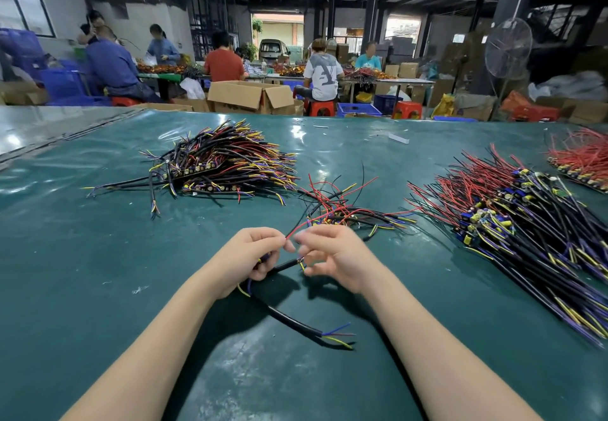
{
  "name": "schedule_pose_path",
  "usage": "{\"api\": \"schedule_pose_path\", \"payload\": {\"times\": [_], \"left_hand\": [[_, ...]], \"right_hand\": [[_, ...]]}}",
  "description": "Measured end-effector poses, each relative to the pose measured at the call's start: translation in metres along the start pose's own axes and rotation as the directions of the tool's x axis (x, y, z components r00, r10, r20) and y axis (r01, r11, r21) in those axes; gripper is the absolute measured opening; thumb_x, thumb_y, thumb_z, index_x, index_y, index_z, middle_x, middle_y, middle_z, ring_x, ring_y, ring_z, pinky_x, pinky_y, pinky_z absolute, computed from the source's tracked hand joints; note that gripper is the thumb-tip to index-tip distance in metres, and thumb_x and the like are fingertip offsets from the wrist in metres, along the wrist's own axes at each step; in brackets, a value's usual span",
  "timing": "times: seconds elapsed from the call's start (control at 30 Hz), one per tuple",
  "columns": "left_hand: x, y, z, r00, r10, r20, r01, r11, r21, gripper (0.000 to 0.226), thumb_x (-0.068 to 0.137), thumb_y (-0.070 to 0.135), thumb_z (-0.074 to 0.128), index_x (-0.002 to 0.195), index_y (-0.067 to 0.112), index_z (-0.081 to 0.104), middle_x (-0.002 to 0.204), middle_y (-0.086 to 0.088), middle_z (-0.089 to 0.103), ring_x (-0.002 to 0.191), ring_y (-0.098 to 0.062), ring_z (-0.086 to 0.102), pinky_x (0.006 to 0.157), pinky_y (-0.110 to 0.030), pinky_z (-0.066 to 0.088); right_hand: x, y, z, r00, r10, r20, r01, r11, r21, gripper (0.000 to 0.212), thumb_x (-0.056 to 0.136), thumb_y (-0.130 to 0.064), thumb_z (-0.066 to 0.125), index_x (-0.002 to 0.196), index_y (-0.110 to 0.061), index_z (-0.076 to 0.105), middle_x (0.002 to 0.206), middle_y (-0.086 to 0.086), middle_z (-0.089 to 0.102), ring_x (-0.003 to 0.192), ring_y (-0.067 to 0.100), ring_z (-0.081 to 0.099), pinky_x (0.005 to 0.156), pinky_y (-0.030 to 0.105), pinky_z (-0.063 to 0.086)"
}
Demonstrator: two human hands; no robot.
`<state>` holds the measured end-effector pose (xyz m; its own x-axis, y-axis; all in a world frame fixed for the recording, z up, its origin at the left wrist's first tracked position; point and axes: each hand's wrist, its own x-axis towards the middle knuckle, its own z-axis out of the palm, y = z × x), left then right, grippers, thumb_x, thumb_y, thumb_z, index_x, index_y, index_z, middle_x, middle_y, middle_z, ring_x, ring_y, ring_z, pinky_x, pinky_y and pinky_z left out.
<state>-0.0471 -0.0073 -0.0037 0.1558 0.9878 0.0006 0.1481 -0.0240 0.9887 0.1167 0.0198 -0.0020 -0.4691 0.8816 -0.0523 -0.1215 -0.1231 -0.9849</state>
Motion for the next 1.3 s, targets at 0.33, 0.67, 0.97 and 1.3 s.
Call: {"api": "schedule_pose_path", "payload": {"times": [0.33, 0.67, 0.97, 1.3], "left_hand": [[0.002, 0.000, 0.002, 0.997, -0.044, 0.056, 0.037, 0.992, 0.118, 0.031, 0.093, 0.004, 0.043, 0.065, 0.010, 0.052, 0.041, 0.005, 0.043, 0.034, -0.004, 0.027, 0.035, -0.011, 0.020], [-0.002, 0.001, -0.012, 1.000, -0.008, 0.021, 0.004, 0.979, 0.205, 0.024, 0.085, 0.016, 0.063, 0.062, 0.013, 0.061, 0.036, 0.003, 0.036, 0.031, -0.007, 0.023, 0.034, -0.012, 0.019], [0.001, 0.001, -0.013, 0.999, 0.016, -0.031, -0.001, 0.906, 0.422, 0.026, 0.086, 0.011, 0.056, 0.064, 0.020, 0.067, 0.039, 0.007, 0.046, 0.032, -0.005, 0.031, 0.036, -0.014, 0.025], [-0.001, 0.006, -0.007, 1.000, 0.020, 0.008, -0.022, 0.920, 0.391, 0.030, 0.079, 0.026, 0.037, 0.062, 0.020, 0.060, 0.040, 0.002, 0.048, 0.035, -0.009, 0.032, 0.036, -0.015, 0.026]], "right_hand": [[0.005, 0.006, 0.012, 0.998, -0.042, -0.048, 0.046, 0.995, 0.088, 0.017, 0.086, 0.001, 0.056, 0.073, -0.007, 0.062, 0.049, -0.004, 0.058, 0.042, 0.003, 0.052, 0.043, 0.016, 0.047], [0.001, -0.003, -0.004, 0.992, -0.059, -0.111, 0.043, 0.989, -0.143, 0.022, 0.081, 0.006, 0.059, 0.065, -0.008, 0.058, 0.045, -0.005, 0.056, 0.039, 0.005, 0.051, 0.041, 0.016, 0.044], [-0.002, -0.010, -0.004, 0.658, -0.718, -0.225, 0.181, 0.441, -0.879, 0.011, 0.079, -0.005, 0.062, 0.077, -0.010, 0.071, 0.085, 0.005, 0.069, 0.088, 0.026, 0.057, 0.084, 0.036, 0.043], [0.003, -0.003, 0.015, 0.933, -0.324, 0.157, 0.274, 0.354, -0.894, 0.021, 0.087, -0.022, 0.061, 0.080, -0.006, 0.071, 0.062, 0.000, 0.055, 0.063, 0.018, 0.046, 0.059, 0.028, 0.029]]}}
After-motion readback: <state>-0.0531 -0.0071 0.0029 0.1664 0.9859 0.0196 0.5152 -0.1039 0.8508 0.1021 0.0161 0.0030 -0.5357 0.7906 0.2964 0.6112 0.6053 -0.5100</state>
